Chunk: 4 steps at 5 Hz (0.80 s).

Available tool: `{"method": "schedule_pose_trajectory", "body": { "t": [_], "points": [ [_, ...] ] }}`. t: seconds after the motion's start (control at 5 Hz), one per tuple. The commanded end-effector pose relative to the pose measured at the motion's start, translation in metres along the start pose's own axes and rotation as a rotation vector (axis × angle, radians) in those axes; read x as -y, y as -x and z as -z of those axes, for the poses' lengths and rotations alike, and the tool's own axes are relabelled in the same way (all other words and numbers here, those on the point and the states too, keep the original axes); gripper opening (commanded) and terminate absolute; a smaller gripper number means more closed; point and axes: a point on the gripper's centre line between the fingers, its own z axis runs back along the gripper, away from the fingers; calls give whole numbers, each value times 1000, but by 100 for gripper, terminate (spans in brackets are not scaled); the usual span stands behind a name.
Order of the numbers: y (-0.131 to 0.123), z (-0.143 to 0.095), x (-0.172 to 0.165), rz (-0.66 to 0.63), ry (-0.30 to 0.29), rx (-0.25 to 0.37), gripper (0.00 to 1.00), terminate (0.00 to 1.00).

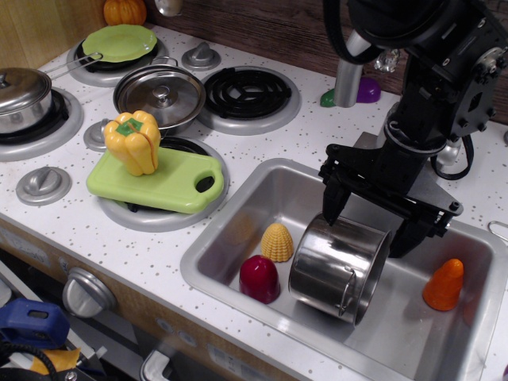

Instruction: Flip pot upright in sink

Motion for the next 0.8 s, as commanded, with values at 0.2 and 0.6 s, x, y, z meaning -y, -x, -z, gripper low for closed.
{"method": "schedule_pose_trajectory", "body": {
  "t": [0.2,0.6],
  "points": [
    [-3,-9,4,15,-39,1,100,0],
    [-7,-16,13,51,-111,28,100,0]
  ]
}}
